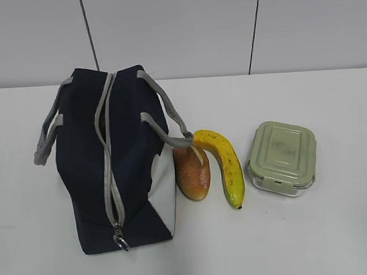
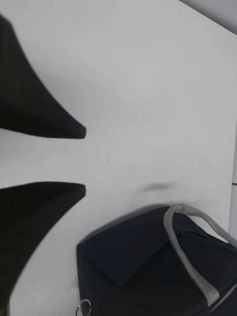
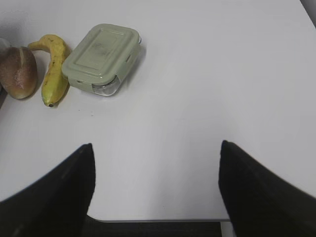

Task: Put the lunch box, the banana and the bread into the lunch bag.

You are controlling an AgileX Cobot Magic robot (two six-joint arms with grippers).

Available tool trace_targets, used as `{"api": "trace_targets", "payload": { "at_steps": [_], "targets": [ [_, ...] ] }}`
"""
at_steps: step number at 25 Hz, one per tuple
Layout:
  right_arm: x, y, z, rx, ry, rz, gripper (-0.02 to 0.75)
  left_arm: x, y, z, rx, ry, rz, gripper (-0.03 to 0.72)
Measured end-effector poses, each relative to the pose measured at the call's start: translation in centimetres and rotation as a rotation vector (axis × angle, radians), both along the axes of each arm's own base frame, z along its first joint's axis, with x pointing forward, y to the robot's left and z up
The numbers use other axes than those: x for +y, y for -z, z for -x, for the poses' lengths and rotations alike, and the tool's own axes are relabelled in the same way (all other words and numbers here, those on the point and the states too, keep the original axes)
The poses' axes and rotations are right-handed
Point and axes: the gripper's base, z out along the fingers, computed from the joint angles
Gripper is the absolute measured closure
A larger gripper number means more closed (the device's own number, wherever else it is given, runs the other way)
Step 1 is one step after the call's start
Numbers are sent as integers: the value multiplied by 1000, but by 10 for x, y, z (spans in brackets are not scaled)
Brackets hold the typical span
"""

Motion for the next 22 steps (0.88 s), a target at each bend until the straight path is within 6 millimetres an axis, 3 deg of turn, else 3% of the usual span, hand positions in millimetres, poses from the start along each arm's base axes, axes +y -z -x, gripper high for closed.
{"api": "trace_targets", "payload": {
  "at_steps": [16,22],
  "targets": [
    [0,0,0,0,0,0,162,0,0,-2,10,2,2,453],
    [0,0,0,0,0,0,162,-6,-27,-19,72,27,35,453]
  ]
}}
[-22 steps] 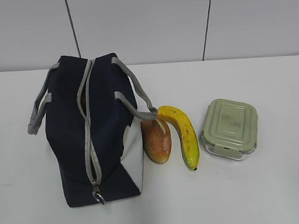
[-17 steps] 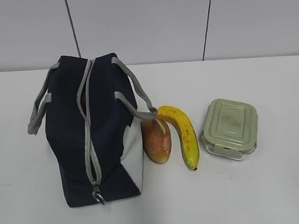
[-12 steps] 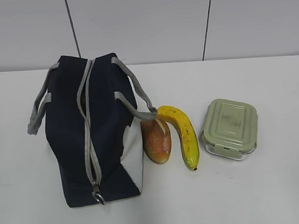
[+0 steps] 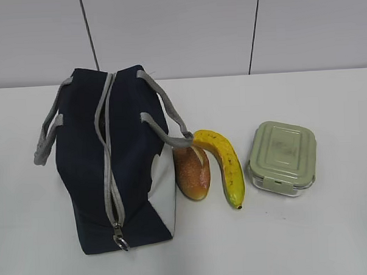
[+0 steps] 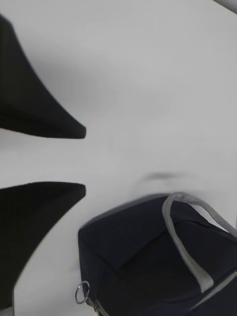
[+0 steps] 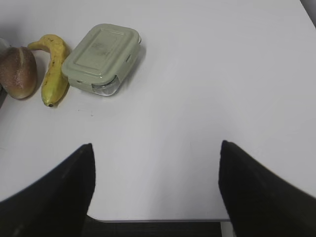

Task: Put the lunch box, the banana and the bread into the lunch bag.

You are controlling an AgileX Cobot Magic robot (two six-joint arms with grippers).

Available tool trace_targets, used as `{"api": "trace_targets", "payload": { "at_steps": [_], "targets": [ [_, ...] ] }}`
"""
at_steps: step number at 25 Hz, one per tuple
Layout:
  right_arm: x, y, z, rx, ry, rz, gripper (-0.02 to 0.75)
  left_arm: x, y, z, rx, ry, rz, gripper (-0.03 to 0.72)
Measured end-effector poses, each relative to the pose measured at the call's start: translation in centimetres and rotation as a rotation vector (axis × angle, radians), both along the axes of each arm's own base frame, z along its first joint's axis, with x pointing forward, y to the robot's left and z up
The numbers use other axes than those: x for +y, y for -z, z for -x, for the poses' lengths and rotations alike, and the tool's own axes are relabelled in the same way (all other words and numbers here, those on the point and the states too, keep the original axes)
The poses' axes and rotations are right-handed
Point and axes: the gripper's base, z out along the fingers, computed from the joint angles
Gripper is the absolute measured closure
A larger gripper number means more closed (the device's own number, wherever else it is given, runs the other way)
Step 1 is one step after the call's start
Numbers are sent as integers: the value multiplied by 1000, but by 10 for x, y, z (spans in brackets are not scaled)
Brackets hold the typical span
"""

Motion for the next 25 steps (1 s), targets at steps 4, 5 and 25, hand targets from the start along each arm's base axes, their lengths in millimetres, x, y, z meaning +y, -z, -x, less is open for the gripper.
{"api": "trace_targets", "payload": {
  "at_steps": [4,5,25],
  "targets": [
    [0,0,0,0,0,0,162,-5,-24,-24,76,20,30,453],
    [0,0,0,0,0,0,162,-7,-30,-32,97,27,43,453],
    [0,0,0,0,0,0,162,-42,-56,-202,485,98,278,449]
  ]
}}
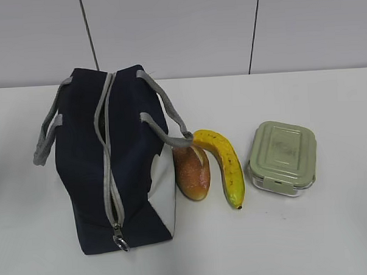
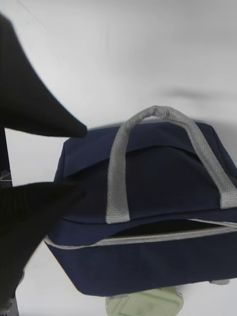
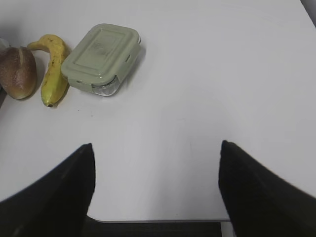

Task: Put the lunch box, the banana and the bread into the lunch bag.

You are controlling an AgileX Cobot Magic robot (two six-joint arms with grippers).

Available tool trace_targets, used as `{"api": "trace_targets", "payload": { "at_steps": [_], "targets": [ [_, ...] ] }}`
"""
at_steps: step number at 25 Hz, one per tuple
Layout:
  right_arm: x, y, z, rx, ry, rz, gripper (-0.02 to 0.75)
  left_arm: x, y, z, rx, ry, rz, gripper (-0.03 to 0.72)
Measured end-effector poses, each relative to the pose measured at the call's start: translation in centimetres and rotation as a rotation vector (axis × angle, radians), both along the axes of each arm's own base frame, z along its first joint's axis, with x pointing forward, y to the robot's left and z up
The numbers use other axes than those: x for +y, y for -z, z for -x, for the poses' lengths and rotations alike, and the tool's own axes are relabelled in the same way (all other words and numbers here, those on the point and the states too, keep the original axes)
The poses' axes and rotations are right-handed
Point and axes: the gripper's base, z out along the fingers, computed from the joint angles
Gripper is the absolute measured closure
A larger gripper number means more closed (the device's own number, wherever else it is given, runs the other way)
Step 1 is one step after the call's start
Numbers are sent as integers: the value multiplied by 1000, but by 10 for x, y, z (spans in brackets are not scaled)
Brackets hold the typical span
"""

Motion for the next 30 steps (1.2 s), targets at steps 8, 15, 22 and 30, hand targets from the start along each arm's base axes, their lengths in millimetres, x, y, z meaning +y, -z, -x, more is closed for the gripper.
{"api": "trace_targets", "payload": {
  "at_steps": [8,15,22,30],
  "targets": [
    [0,0,0,0,0,0,162,-17,13,-57,90,46,26,333],
    [0,0,0,0,0,0,162,-52,22,-91,112,144,15,297],
    [0,0,0,0,0,0,162,-62,51,-114,181,160,-18,296],
    [0,0,0,0,0,0,162,-63,64,-123,199,153,-26,314]
  ]
}}
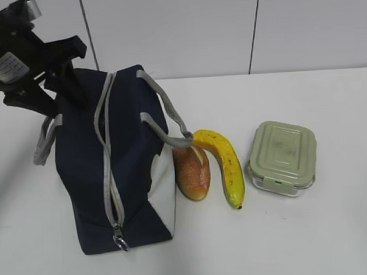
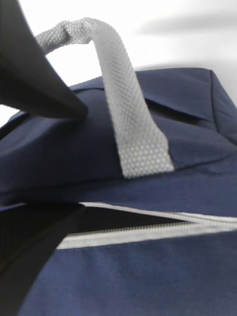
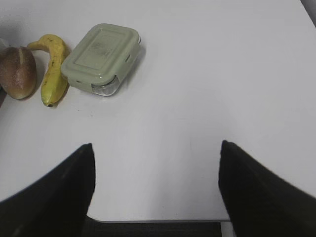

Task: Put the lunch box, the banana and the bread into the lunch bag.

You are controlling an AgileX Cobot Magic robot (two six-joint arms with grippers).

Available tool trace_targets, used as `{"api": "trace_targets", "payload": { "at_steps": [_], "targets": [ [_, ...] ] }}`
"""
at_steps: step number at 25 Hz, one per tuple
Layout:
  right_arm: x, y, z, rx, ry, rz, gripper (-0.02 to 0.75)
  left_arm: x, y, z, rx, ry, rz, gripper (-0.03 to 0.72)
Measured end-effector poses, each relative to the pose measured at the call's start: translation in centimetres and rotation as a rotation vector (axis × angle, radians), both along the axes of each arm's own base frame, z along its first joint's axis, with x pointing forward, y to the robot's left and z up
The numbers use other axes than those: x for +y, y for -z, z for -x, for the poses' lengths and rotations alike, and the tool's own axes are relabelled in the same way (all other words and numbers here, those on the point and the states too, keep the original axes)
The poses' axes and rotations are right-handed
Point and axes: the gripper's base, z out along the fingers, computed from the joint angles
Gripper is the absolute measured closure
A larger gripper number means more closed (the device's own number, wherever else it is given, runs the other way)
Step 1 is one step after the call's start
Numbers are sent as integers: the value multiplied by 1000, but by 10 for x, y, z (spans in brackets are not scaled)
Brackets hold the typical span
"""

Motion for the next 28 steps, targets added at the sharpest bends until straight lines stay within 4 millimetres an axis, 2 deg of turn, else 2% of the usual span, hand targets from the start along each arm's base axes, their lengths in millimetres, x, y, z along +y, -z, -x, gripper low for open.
{"api": "trace_targets", "payload": {
  "at_steps": [2,6,7,28],
  "targets": [
    [0,0,0,0,0,0,162,1,0,0,-2,1,-8,400],
    [0,0,0,0,0,0,162,1,0,0,-4,3,-16,651],
    [0,0,0,0,0,0,162,1,0,0,-4,3,-16,673],
    [0,-1,-1,-14,-1,0,162,0,0,0,-2,1,-5,690]
  ]
}}
